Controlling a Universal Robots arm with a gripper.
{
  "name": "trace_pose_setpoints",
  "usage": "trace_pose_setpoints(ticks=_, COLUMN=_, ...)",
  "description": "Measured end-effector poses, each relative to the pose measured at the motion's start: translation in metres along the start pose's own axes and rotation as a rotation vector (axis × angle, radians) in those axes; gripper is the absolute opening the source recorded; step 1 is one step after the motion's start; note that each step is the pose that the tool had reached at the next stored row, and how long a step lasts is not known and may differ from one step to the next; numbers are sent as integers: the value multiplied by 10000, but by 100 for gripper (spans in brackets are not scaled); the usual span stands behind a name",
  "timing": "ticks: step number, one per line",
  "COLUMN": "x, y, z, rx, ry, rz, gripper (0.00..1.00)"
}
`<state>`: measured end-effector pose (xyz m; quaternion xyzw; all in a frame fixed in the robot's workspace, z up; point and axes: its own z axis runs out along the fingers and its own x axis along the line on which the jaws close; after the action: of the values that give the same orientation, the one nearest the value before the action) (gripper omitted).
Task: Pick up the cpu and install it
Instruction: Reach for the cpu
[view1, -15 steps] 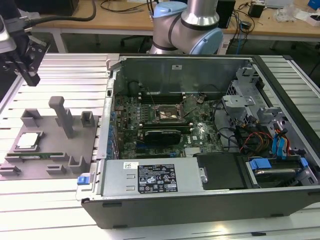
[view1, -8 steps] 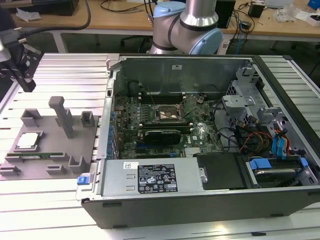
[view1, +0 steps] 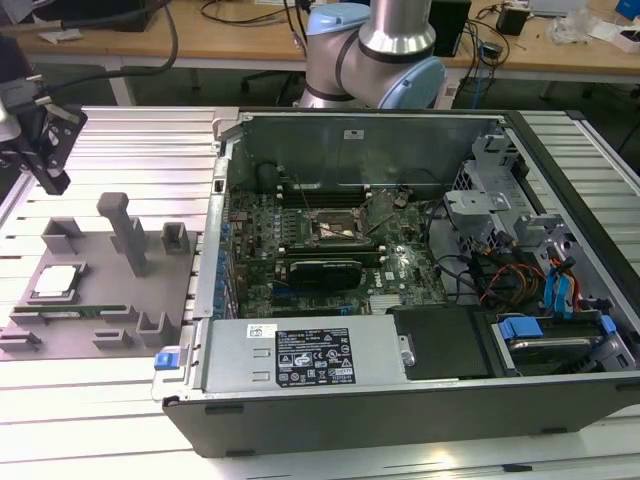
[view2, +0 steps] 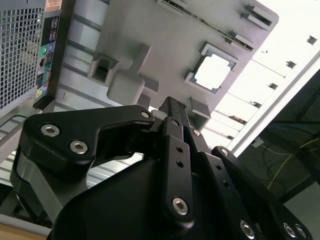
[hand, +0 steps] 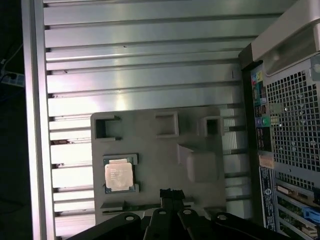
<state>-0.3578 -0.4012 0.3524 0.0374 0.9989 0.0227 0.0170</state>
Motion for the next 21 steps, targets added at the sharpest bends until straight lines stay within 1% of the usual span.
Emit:
trace_pose_setpoints(ticks=2, x=38, y=-11, z=26, rx=-1, ry=-2, rz=-1, gripper=11)
trace_pose_setpoints(ticks=5, x=72, y=-22, z=58, rx=-2, ry=-3, rz=-1, gripper=11)
trace_pose_setpoints(ticks=7, x=105, y=-34, z=95, rx=0, ry=-1, rz=-2, gripper=11)
trace_pose_setpoints(ticks=11, x=140, y=-53, z=152, rx=1, ry=1, rz=-1, gripper=11)
trace_pose_setpoints(ticks=14, x=177, y=-66, z=181, rx=0, ry=-1, rz=-2, gripper=11)
trace_pose_setpoints(ticks=17, x=241, y=-84, z=233, rx=-1, ry=-1, rz=-2, gripper=11)
trace_pose_setpoints(ticks=21, x=297, y=-98, z=296, rx=-1, ry=-1, rz=-2, gripper=11)
